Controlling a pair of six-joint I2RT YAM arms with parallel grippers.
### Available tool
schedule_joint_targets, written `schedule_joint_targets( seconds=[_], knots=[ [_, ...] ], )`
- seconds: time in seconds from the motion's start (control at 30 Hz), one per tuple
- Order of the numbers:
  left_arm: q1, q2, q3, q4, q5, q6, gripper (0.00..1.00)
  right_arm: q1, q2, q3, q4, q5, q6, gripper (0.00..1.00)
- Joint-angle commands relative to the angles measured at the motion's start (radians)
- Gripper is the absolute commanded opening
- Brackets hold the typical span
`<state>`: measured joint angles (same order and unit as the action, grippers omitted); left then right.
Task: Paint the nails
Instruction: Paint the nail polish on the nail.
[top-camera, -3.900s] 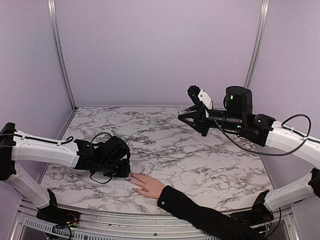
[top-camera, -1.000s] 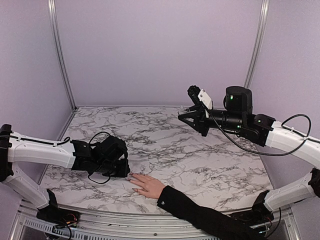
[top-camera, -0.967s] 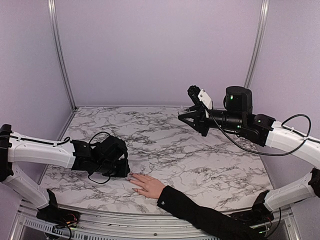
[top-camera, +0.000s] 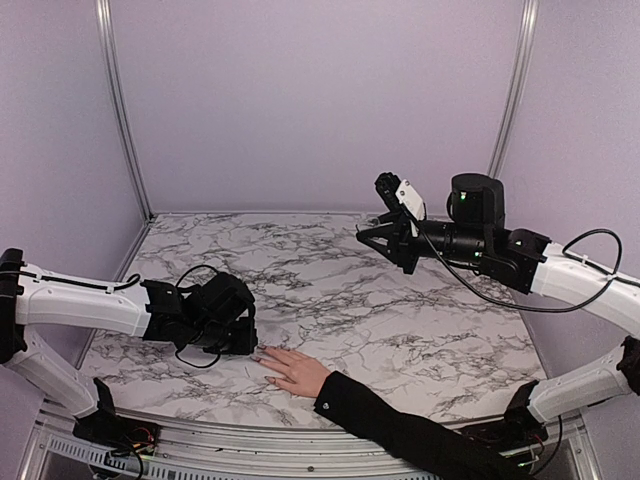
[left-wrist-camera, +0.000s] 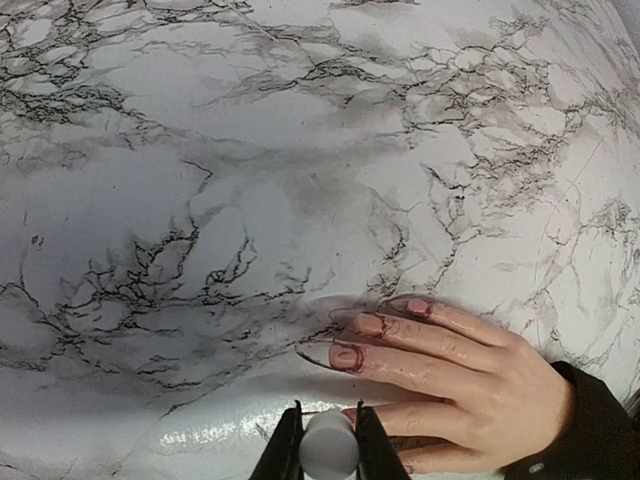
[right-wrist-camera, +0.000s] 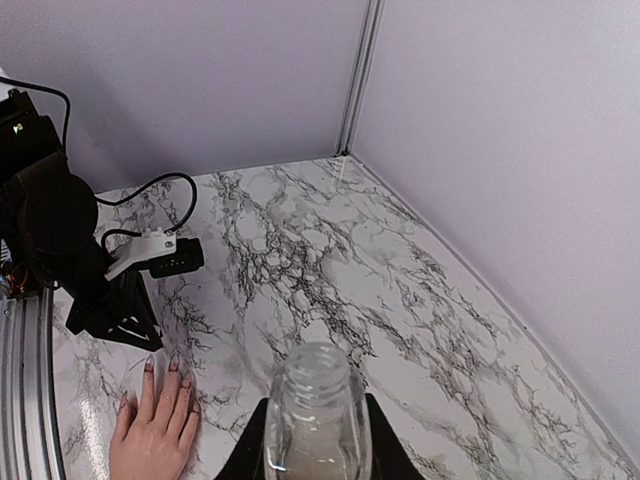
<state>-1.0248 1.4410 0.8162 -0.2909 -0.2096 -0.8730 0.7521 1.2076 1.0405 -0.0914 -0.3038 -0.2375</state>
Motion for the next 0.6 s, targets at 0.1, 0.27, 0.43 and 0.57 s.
schedule_joint_targets(
  seconds=[0.1,0.27,0.43,0.57],
  knots=[
    [0.000,0.005,0.004,-0.021,0.023,0.014,0.00,-0.007,-0.022,0.006,0.001,0.005,-0.007,0.00],
    [0.000,0.009,0.003,-0.023,0.025,0.015,0.00,-0.006,-0.020,0.007,0.001,0.006,-0.008,0.00],
    [0.000,0.006,0.000,-0.023,0.025,0.014,0.00,-0.007,-0.017,0.009,0.002,0.006,-0.008,0.00],
    [0.003,-0.012,-0.013,-0.030,0.021,0.013,0.00,-0.007,-0.016,0.010,0.000,0.007,-0.007,0.00]
  ],
)
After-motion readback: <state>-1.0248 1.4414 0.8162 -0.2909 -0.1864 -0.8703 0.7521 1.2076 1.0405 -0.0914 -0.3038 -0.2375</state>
